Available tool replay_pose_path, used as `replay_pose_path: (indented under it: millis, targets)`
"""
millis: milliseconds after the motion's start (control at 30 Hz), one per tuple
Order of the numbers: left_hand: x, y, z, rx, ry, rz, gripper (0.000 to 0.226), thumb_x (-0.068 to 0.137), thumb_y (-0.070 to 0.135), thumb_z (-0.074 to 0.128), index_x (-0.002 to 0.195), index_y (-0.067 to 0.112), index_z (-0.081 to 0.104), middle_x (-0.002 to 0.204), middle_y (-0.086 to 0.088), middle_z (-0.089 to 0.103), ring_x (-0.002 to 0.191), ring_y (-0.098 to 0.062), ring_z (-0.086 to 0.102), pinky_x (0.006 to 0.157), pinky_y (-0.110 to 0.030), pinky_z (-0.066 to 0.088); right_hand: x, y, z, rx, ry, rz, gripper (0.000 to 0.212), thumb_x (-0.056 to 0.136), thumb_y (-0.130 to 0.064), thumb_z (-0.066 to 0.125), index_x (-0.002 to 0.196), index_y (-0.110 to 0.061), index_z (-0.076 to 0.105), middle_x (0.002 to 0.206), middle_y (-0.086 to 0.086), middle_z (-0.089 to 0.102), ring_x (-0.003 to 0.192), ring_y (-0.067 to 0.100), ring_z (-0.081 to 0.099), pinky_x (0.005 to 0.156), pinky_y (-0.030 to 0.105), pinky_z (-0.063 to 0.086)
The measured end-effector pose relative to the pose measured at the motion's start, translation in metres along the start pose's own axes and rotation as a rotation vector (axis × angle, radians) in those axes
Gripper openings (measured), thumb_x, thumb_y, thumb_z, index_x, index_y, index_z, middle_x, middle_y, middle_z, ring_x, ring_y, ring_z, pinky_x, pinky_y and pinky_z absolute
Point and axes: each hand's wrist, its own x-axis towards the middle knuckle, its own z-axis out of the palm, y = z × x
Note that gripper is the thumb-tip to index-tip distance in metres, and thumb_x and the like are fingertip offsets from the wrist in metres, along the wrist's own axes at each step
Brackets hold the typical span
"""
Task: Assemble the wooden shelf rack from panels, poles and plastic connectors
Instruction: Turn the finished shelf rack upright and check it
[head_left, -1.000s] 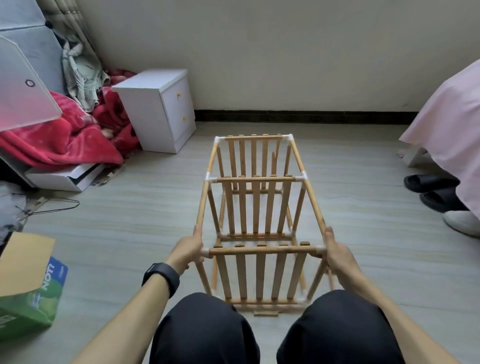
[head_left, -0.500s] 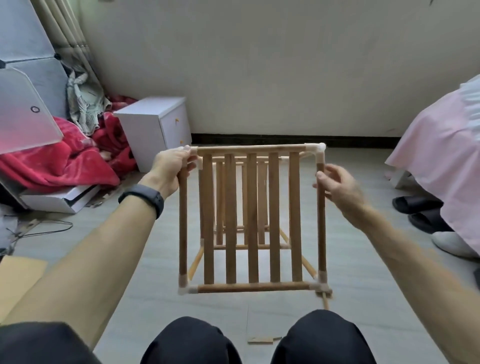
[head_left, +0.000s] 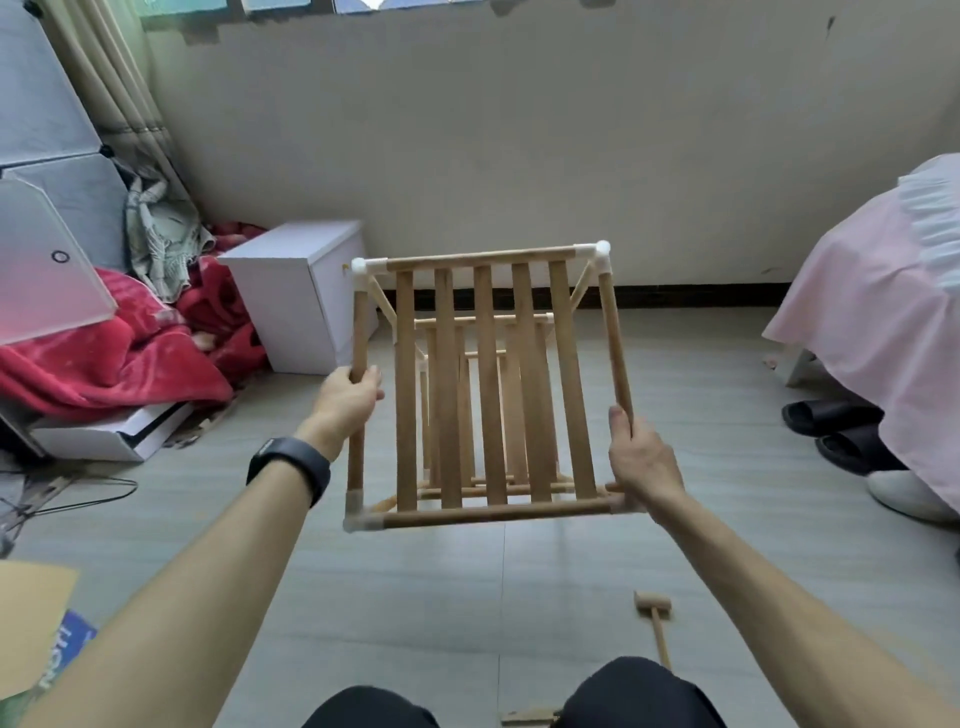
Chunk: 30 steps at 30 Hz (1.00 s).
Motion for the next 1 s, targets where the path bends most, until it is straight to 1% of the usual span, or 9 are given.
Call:
replay_pose_path:
  millis: [100,200,333,433,533,600,700,833,1000]
  targets:
    - [-0.006,-0.025,0.012,-0.061,0.001,-0.072,0.032,0.107,0.039,0.041,0.123,0.012,0.051,0.096,-0.003,0.067,0.085,-0.023,0.068,0.075,-0.036,0.050,0.031,-0.035,-0.004,0.121,-0.003,0.034,0.051,0.106,-0.058,0.028,0.101,-0.016,0.057,0.085,0.005,0.058,0.081,0.025,0.060,0.076,0.050,0.059]
    - [0.007,-0.030,0.018,-0.024,0.058,-0.004,0.030,0.107,0.043,0.037,0.104,0.018,0.054,0.086,-0.003,0.062,0.075,-0.022,0.062,0.068,-0.037,0.052,0.066,-0.053,-0.002,0.039,0.079,0.024,0.057,0.107,-0.057,0.026,0.106,-0.010,0.059,0.085,0.006,0.061,0.073,0.020,0.057,0.062,0.037,0.048]
    - [0.052,-0.018,0.033,0.135,0.167,0.120,0.035,0.106,0.050,0.034,0.091,0.023,0.050,0.085,-0.001,0.058,0.072,-0.014,0.053,0.054,-0.028,0.034,0.127,-0.071,0.004,-0.098,0.177,-0.015,0.060,0.108,-0.052,0.026,0.111,-0.005,0.063,0.092,0.009,0.064,0.082,0.027,0.060,0.071,0.039,0.045]
    - [0.111,0.007,0.039,0.211,0.198,0.130,0.046,0.106,0.051,0.032,0.101,0.013,0.057,0.086,-0.003,0.059,0.077,-0.024,0.055,0.062,-0.033,0.036,0.185,-0.090,0.010,-0.174,0.189,-0.016,0.051,0.108,-0.043,0.029,0.110,-0.004,0.062,0.108,0.017,0.065,0.098,0.036,0.059,0.079,0.036,0.042]
    - [0.184,0.032,0.042,0.311,0.206,0.071,0.048,0.105,0.051,0.032,0.101,0.011,0.057,0.084,-0.008,0.061,0.079,-0.030,0.058,0.068,-0.036,0.042,0.249,-0.118,0.022,-0.259,0.162,-0.008,0.032,0.105,-0.029,0.035,0.107,-0.009,0.060,0.093,0.011,0.062,0.081,0.032,0.060,0.065,0.031,0.040]
    - [0.226,0.048,0.049,0.344,0.221,0.015,0.047,0.104,0.051,0.035,0.095,0.010,0.056,0.074,-0.007,0.061,0.066,-0.027,0.060,0.055,-0.032,0.043,0.291,-0.129,0.027,-0.217,0.133,0.052,0.030,0.100,-0.027,0.040,0.107,-0.008,0.061,0.083,0.006,0.061,0.069,0.025,0.059,0.056,0.030,0.044]
    - [0.261,0.063,0.059,0.377,0.248,-0.048,0.049,0.103,0.053,0.038,0.093,0.011,0.059,0.069,-0.008,0.062,0.059,-0.024,0.060,0.046,-0.030,0.038,0.331,-0.136,0.034,-0.115,0.064,0.107,0.033,0.097,-0.025,0.041,0.110,-0.007,0.064,0.084,0.005,0.063,0.071,0.022,0.060,0.061,0.033,0.051]
    - [0.243,0.083,0.058,0.351,0.182,-0.175,0.058,0.099,0.063,0.039,0.096,0.008,0.058,0.089,-0.011,0.063,0.082,-0.032,0.060,0.069,-0.036,0.047,0.309,-0.139,0.031,-0.179,0.085,0.155,0.038,0.106,-0.042,0.034,0.099,-0.012,0.055,0.080,0.002,0.059,0.064,0.017,0.057,0.048,0.027,0.036]
    - [0.184,0.150,0.038,0.280,0.081,-0.233,0.066,0.094,0.073,0.038,0.080,0.014,0.066,0.080,-0.007,0.066,0.078,-0.030,0.062,0.068,-0.037,0.050,0.242,-0.155,-0.040,-0.120,0.046,0.290,0.057,0.107,-0.048,0.028,0.083,-0.010,0.063,0.076,0.005,0.061,0.075,0.026,0.058,0.063,0.035,0.040]
